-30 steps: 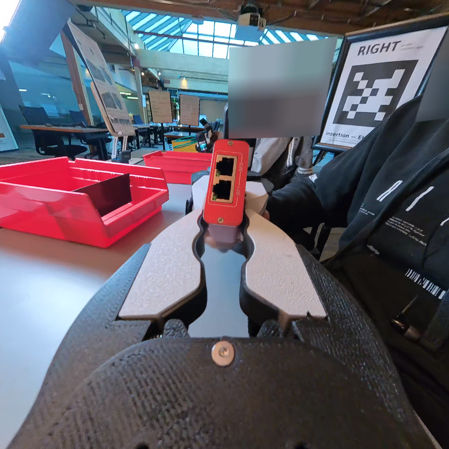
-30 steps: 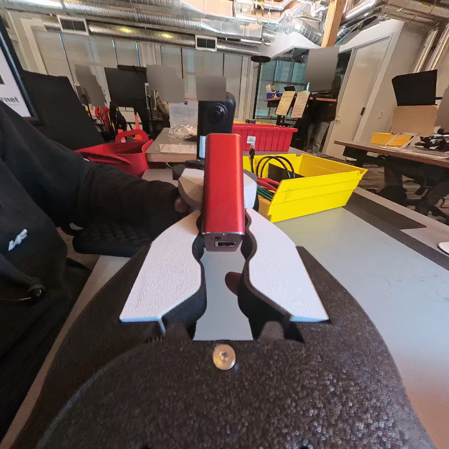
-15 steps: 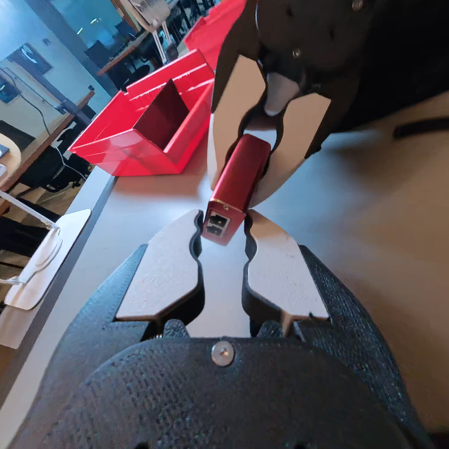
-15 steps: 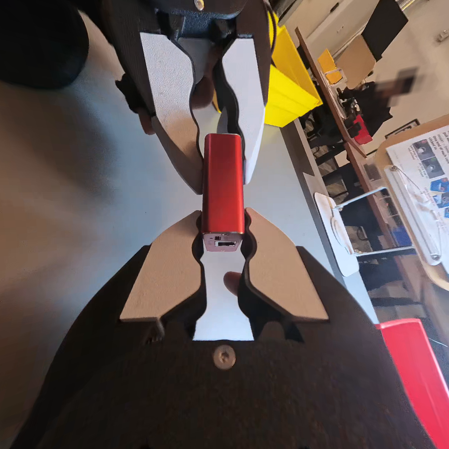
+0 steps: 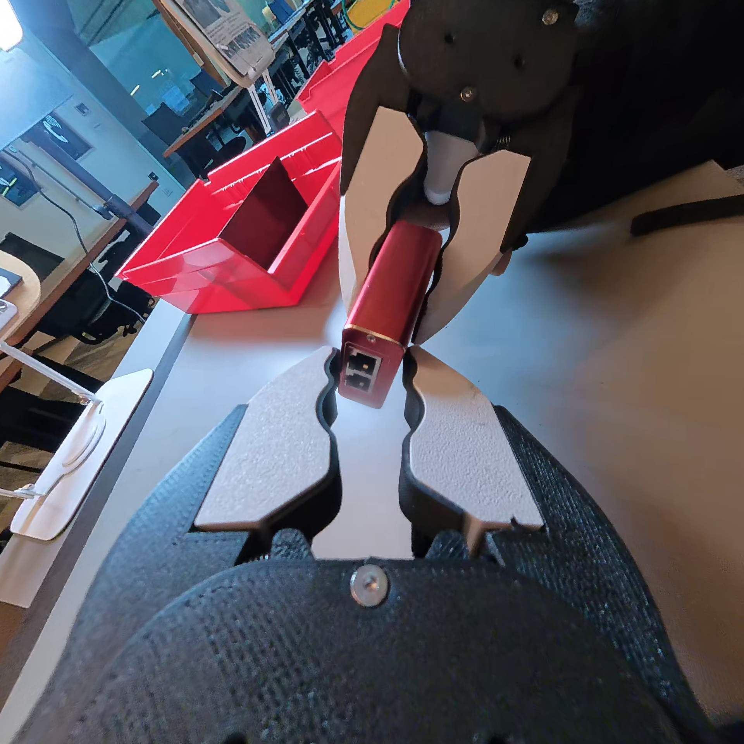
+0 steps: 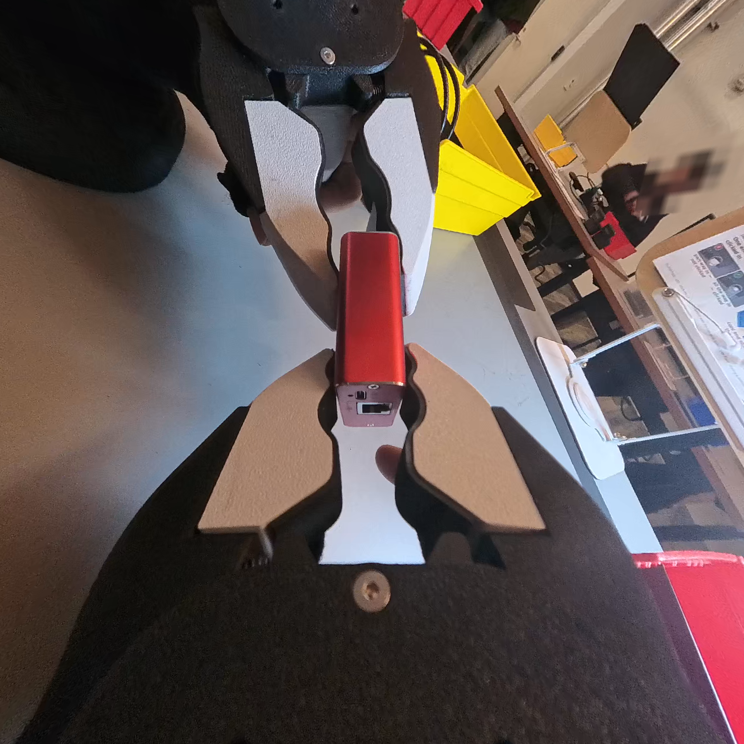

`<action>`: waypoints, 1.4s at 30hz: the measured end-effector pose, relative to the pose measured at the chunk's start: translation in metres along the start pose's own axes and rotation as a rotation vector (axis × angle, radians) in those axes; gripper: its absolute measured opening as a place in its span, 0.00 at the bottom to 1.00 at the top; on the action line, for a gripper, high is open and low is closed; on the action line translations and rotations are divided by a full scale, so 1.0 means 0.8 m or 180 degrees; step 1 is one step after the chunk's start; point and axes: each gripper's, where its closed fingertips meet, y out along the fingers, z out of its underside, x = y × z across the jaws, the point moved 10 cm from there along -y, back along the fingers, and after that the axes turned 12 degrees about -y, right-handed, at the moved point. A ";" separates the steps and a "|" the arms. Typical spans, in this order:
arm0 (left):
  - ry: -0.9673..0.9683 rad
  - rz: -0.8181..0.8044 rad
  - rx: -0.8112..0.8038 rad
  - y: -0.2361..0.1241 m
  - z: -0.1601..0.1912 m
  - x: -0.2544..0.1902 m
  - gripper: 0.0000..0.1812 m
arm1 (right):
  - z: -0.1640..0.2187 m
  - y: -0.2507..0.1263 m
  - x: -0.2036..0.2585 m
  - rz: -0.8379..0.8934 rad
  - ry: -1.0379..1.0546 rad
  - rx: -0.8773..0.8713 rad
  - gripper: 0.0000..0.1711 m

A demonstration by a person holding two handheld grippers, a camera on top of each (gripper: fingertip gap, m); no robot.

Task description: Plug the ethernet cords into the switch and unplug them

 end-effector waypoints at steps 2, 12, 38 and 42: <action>0.0060 0.0001 -0.0009 0.000 -0.001 -0.001 0.17 | -0.001 -0.001 0.001 -0.0010 -0.0068 -0.0039 0.16; 0.0460 -0.0206 0.0145 0.005 -0.001 -0.011 0.16 | -0.001 0.003 0.009 0.0034 -0.0511 0.0146 0.17; -0.0637 -0.2475 0.2809 -0.250 0.060 0.227 0.26 | 0.022 -0.018 -0.022 0.0573 -0.0018 0.0280 0.17; -0.0301 -0.2407 0.3516 -0.238 0.086 0.242 0.15 | 0.024 -0.018 -0.022 0.0570 -0.0001 0.0296 0.17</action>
